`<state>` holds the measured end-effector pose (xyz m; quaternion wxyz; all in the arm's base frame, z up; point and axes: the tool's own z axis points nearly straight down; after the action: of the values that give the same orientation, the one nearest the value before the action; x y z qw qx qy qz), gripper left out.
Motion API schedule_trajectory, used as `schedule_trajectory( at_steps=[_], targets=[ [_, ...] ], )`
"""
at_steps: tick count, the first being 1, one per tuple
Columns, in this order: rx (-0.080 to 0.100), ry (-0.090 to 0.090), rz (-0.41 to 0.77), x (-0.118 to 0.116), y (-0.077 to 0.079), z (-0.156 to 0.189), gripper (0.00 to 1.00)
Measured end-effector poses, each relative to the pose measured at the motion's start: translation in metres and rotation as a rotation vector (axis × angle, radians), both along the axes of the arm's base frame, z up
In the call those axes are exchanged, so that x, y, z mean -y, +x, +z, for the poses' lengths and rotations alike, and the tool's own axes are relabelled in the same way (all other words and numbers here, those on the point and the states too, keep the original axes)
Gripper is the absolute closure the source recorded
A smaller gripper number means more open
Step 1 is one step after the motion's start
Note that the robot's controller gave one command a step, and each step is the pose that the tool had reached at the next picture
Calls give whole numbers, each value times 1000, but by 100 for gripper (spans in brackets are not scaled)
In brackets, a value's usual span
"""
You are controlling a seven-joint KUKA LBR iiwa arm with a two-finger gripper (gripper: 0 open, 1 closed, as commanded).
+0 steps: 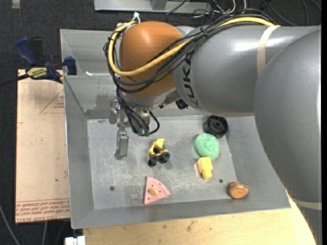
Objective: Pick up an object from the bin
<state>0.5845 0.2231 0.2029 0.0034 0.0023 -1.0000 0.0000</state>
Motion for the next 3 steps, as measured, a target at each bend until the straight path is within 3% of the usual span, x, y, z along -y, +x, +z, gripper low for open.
schedule_trajectory(
  at_steps=[1,2,3],
  targets=[
    [8,2,-4,1,2,5,0],
    [11,3,-49,60,-9,-66,0],
    [3,1,182,91,-2,-69,0]
  ],
)
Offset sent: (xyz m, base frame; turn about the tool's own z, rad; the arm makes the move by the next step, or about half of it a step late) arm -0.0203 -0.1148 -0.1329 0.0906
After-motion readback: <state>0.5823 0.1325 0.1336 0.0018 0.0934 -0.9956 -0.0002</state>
